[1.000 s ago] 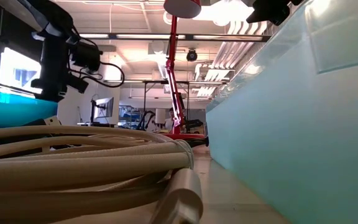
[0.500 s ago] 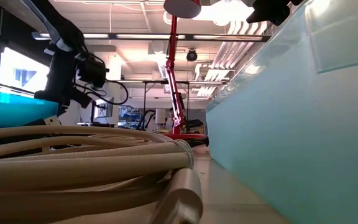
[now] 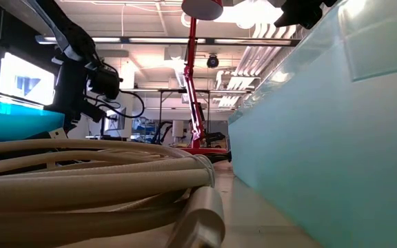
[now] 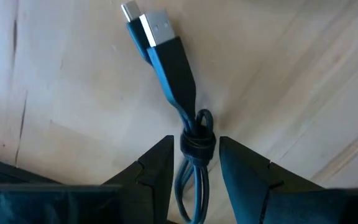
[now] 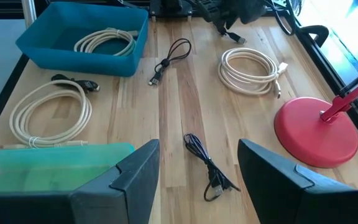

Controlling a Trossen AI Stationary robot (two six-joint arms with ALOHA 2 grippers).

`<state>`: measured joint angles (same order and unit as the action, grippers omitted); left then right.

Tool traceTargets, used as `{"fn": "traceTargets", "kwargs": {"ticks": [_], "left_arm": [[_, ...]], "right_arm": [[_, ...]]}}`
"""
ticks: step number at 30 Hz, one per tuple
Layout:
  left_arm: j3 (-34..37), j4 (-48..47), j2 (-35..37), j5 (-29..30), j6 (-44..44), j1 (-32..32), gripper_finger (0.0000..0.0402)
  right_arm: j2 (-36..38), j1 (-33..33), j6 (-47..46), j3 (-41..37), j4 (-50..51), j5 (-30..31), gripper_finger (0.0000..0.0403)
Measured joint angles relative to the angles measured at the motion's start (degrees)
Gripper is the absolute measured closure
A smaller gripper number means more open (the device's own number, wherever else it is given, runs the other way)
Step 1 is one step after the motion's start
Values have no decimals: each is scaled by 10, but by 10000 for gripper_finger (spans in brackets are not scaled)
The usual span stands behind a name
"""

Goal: Pick & Place USB Port
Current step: Put the black USB cable into the green bin

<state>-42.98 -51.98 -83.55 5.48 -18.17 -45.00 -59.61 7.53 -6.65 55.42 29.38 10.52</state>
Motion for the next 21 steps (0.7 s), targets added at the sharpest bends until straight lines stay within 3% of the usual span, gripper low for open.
{"fn": "traceTargets", "kwargs": {"ticks": [9, 12, 17, 21], "left_arm": [[32, 23, 0, -18, 0, 0, 283], [42, 37, 2, -15, -1, 0, 305], [43, 44, 2, -7, -12, 0, 379], [43, 46, 2, -5, -15, 0, 379]], "right_arm": [[0, 0, 0, 0, 0, -9, 194], [0, 0, 0, 0, 0, -9, 194], [0, 0, -1, 0, 0, -9, 194], [0, 0, -10, 0, 0, -9, 194]]}}
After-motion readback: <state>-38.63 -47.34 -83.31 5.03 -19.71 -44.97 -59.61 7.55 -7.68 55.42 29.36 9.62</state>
